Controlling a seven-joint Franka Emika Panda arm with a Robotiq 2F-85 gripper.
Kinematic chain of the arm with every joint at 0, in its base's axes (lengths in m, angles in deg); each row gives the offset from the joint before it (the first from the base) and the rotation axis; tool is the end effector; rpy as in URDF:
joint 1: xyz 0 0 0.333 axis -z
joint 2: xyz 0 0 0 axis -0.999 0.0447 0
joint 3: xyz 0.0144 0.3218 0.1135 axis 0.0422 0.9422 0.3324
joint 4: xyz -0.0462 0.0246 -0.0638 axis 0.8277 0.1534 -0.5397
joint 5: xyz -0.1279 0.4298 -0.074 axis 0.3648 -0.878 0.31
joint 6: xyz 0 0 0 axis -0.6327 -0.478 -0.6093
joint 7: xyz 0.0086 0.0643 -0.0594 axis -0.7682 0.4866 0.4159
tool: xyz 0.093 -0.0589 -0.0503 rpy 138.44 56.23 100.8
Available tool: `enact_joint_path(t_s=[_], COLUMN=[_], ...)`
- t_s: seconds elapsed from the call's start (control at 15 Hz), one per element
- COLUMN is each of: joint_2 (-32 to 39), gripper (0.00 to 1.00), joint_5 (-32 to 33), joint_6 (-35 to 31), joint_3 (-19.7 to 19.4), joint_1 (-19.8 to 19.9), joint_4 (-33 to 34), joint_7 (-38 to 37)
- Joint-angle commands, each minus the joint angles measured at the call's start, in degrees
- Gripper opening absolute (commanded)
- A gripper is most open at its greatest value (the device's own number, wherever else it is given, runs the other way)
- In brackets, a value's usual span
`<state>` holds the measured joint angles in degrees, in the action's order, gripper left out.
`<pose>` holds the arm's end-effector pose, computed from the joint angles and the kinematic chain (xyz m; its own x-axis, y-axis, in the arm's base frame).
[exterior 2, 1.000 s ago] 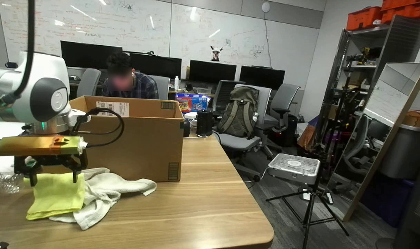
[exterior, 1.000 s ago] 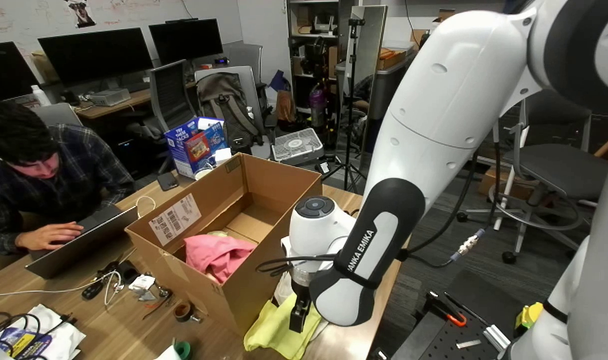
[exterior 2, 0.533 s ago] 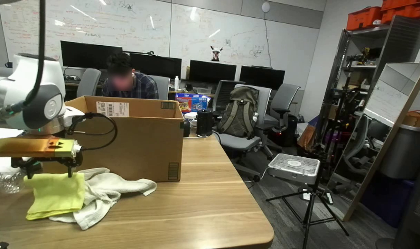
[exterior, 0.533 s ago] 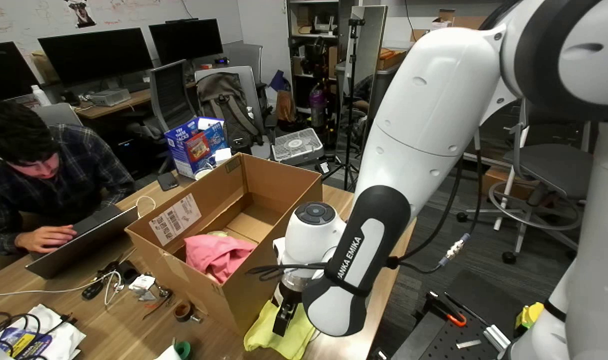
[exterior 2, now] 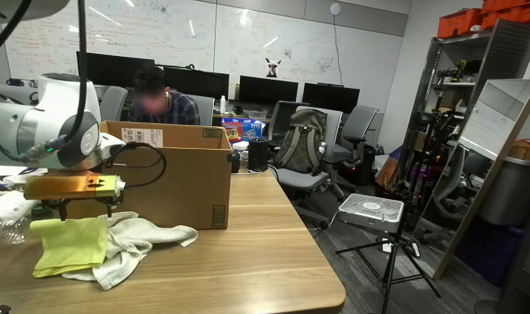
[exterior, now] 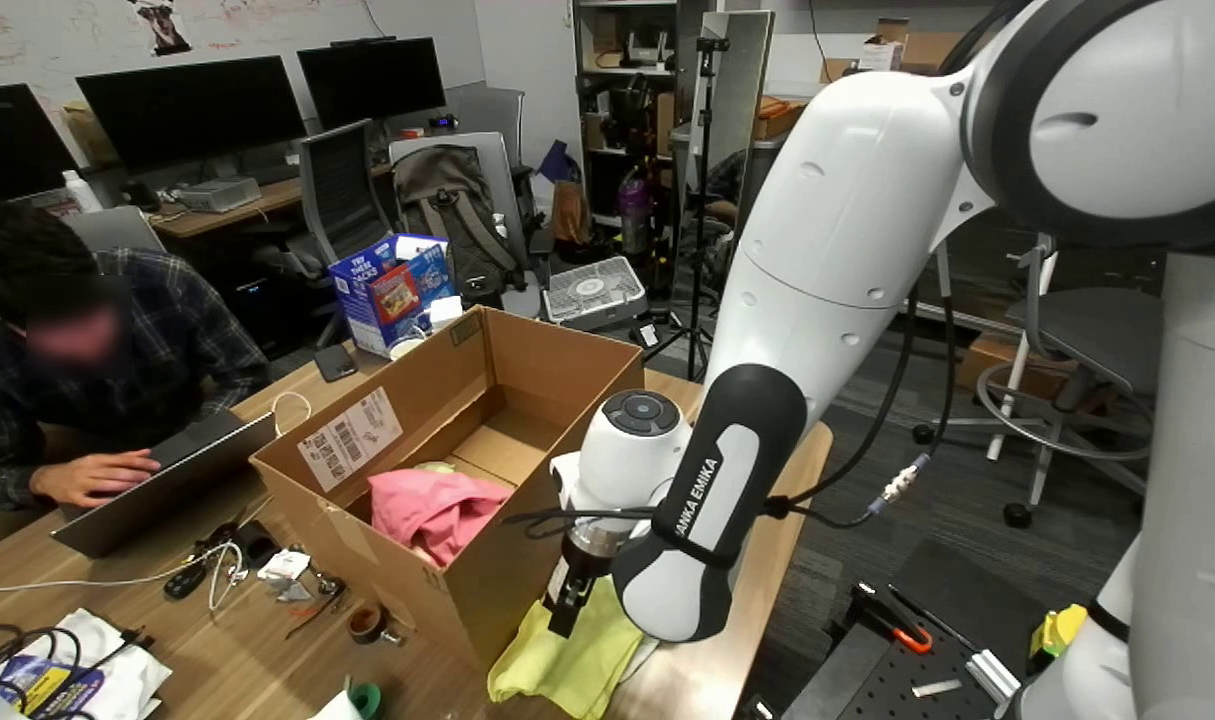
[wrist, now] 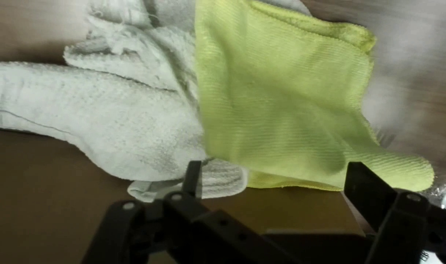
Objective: Pick the clothes on the table and put them in the box
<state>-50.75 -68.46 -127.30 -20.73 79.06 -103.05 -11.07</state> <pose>0.4408 0.2055 0.1174 0.7991 0.5388 0.2667 0.5651 -0.8246 -0.0269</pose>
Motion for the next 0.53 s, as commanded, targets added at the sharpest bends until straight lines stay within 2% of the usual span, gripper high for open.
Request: enact_joint_path(t_s=[0.0,0.27,0.47], joint_2=[0.2,0.0,0.1], gripper=[1.00,1.00,1.00], joint_5=[2.7,4.1,3.9], joint_6=[-1.9,-1.5,-1.4], joint_3=[-6.2,-12.3,-15.2], joint_1=[-4.0,-8.7,-11.8], joint_4=[-0.1,-0.8,-1.4], joint_7=[1.5,1.3,0.9])
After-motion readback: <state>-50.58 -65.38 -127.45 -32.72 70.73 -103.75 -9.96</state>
